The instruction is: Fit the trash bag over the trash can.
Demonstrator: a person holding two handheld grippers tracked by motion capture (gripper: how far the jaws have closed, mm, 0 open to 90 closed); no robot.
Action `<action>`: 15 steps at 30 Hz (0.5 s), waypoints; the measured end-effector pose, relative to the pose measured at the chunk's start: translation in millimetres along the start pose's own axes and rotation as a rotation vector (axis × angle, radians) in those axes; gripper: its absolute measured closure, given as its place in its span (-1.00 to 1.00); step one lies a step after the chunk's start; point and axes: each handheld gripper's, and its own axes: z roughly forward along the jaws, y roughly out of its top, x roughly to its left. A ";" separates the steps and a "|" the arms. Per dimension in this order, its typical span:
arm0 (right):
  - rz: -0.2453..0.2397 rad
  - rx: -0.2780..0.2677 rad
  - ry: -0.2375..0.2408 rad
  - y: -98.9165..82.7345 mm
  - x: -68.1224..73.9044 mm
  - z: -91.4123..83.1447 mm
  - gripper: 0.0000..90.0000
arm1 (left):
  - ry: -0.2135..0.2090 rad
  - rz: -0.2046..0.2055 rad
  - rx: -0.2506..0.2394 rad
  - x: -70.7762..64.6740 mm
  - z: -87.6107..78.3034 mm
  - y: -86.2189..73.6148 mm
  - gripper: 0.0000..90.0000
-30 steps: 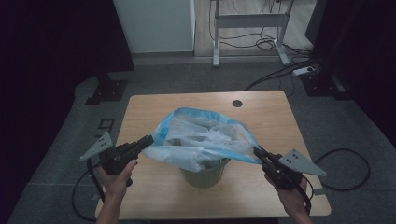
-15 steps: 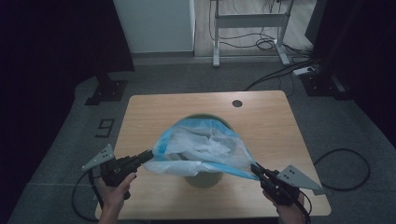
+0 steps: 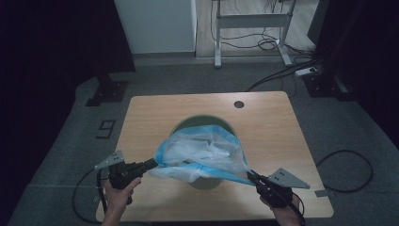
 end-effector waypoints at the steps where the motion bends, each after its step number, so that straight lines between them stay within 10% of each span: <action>1: 0.004 0.001 0.001 -0.8 -0.5 -0.1 0.92 | 0.001 0.000 0.007 0.3 0.8 0.1 0.99; 15: 0.014 0.042 0.032 -11.3 -3.3 2.8 0.92 | -0.010 -0.008 0.096 4.2 11.7 -3.8 0.99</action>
